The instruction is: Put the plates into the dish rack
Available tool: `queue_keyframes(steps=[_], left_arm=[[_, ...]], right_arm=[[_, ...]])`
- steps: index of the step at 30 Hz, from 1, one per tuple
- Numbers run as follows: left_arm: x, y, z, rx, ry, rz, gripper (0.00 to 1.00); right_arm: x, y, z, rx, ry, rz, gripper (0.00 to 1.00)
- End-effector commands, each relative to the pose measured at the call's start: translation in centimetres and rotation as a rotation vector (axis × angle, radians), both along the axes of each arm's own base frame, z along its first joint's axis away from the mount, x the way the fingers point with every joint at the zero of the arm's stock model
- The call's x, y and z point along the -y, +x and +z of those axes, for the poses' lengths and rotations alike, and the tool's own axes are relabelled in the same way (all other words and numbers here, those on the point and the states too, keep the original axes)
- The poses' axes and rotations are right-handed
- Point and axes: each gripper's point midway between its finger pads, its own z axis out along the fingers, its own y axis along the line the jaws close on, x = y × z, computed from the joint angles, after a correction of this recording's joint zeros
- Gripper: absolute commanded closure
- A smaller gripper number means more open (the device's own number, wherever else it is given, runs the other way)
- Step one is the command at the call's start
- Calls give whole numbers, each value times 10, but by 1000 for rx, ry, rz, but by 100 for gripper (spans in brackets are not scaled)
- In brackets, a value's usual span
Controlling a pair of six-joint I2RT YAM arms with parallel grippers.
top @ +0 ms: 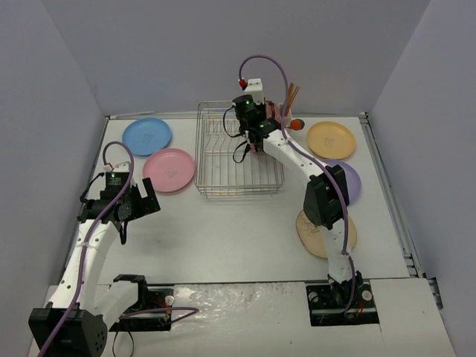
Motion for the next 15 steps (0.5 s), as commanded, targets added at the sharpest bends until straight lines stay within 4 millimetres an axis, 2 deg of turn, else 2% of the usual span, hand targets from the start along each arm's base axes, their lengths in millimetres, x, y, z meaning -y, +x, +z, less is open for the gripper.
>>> queue_keyframes(steps=[1,5,11,13,15], left_arm=[[-7,21,25,117,29,18,3],[-7,22,26,125,31,17,3],[-6,22,27,134,29,15,3],[-6,22,28,135,28,13,3],[-6,22,29,140,25,12,3]], right_arm=[[-2,17,47,195,134,-98,100],[-9,22,19,169,158,-101,100],[-11,24,-9,140,164,-103,100],[-10,23,-13,135,171,-107,95],[-11,20,-13,132,183,-104,82]])
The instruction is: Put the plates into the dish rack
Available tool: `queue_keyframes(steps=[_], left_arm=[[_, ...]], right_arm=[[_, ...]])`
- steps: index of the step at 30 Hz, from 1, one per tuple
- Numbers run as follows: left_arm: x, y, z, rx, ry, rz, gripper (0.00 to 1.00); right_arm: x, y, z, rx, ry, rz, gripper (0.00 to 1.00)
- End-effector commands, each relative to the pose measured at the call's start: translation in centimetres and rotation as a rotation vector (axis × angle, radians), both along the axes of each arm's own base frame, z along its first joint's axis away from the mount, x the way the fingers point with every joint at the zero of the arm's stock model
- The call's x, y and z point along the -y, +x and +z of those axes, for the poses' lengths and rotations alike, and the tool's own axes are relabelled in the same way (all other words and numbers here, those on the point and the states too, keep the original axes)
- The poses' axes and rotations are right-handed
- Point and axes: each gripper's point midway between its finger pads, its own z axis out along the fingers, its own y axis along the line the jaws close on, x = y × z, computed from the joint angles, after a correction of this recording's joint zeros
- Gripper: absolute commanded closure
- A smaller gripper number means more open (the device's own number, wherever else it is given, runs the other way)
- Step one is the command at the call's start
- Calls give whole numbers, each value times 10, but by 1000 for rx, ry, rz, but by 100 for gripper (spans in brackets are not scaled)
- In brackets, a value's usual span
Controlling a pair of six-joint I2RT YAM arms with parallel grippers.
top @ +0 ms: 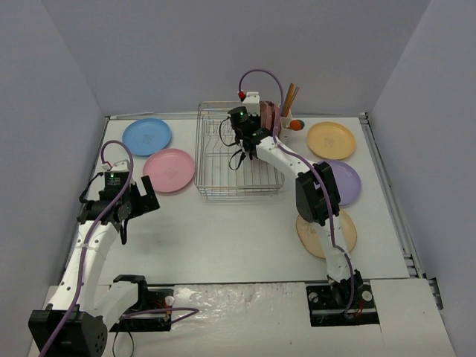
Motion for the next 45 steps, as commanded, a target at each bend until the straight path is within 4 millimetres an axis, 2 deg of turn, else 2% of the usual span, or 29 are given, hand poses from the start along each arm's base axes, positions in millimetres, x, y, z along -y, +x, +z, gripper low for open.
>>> queue_keyframes(steps=[1,6,7,8,9,11,16,17,19,21,23,29,31,32,33,35,38,41,45], left_arm=[[-2,15,23,100,11,-1,3],[-1,15,23,101,7,-5,3],[-1,15,23,105,6,-6,3],[2,15,24,106,-7,-17,3],[2,15,23,105,-7,-18,3],[4,15,25,114,-17,-26,3],[10,14,29,124,-42,-40,3],[12,13,30,127,-53,-45,3],[22,12,34,129,-103,-63,3],[33,11,44,144,-157,-79,3],[48,11,55,161,-217,-96,3],[109,10,86,194,-394,-154,3],[138,11,94,212,-454,-189,3],[149,8,93,199,-470,-196,3],[169,8,96,207,-493,-214,3],[195,9,95,201,-509,-224,3],[259,4,93,196,-542,-308,3],[314,-1,86,207,-584,-378,3],[380,-12,57,160,-627,-444,3]], right_arm=[[5,7,52,147,102,-64,75],[2,-1,79,169,141,-23,43],[2,-3,87,180,147,-19,43],[2,-7,95,184,156,-4,37],[2,-8,92,176,152,1,35],[4,-18,109,189,169,21,27],[8,-41,143,213,194,79,18],[9,-50,161,232,215,104,17],[11,-63,168,226,223,142,15],[14,-86,198,259,267,204,11],[18,-107,209,266,294,254,8],[44,-174,220,275,355,352,0],[54,-198,223,287,381,376,0],[60,-207,232,309,398,378,0],[67,-221,222,298,406,384,0],[75,-240,234,337,446,400,0],[80,-266,236,339,483,449,0],[82,-282,239,344,521,476,0],[82,-294,241,330,541,505,0]])
